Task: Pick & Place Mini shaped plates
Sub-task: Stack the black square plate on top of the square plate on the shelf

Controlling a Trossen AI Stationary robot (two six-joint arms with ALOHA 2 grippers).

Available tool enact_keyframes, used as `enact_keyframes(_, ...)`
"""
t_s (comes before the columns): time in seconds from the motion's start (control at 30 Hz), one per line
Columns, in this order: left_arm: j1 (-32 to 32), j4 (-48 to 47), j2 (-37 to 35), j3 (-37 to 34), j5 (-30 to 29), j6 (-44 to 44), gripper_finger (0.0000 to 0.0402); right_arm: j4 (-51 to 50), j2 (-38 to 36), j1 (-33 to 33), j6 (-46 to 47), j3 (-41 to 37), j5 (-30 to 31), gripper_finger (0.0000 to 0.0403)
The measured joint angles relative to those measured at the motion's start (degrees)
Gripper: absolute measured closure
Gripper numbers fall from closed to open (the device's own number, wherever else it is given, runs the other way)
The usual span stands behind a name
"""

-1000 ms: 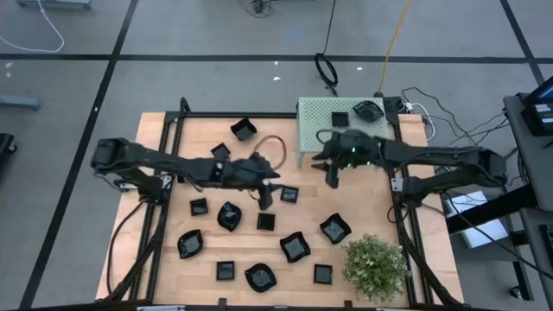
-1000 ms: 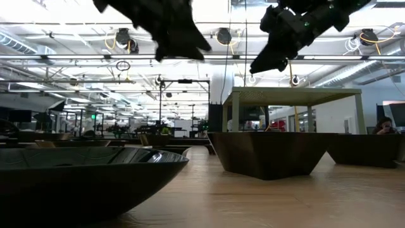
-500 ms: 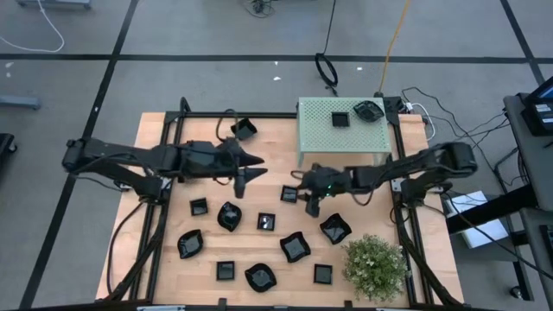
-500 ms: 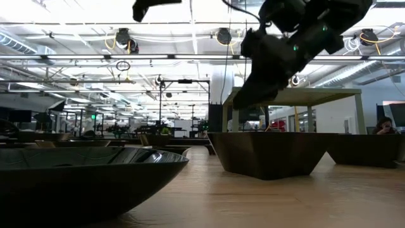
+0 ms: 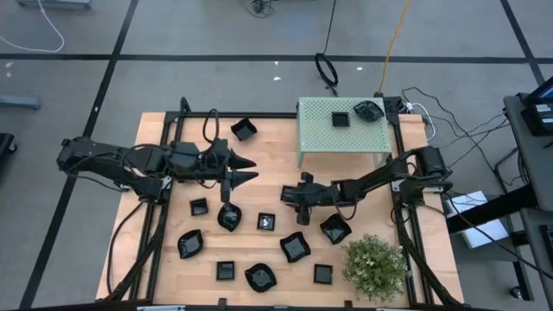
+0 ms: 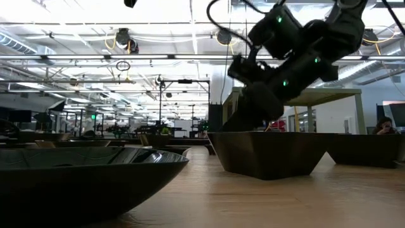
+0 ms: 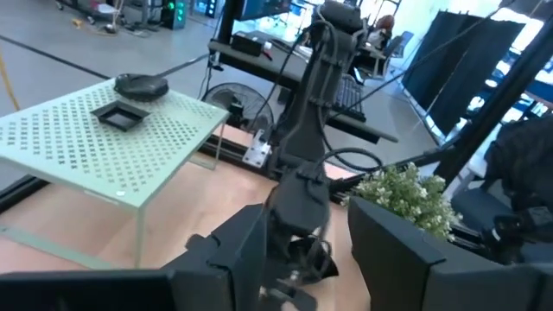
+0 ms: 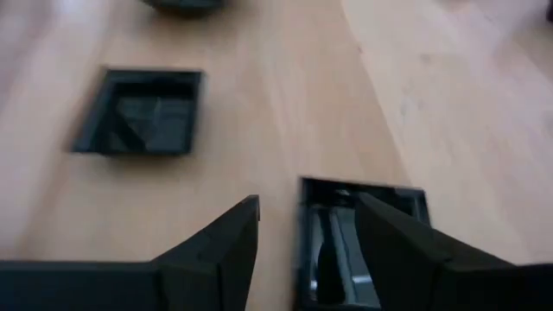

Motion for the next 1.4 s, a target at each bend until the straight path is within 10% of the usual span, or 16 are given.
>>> enact_keyframes(0.33, -1.12, 0.08, 0.0, 0.0, 0.03, 0.03, 0.0231, -0.01, 3.74, 0.21, 1.56, 0.11, 0.99, 0.0246)
enact_keyframes(0.77, -1.08, 0.06, 0.02, 0.0, 0.01, 0.14, 0.0231, -0.66, 2.36, 0.38, 2.29, 0.04, 0.82, 0.0393)
enact_keyframes(1.13, -1.06, 0.08, 0.02, 0.0, -0.06, 0.12, 0.0231, -3.09, -20.93, 0.4, -0.57, -0.07, 0.87, 0.0402)
enact_keyframes(1.4, 0.76, 0.14, 0.02, 0.0, -2.96, 1.19, 0.0231, -18.18, -39.34, -5.09, -12.21, -0.04, 11.59, 0.0402)
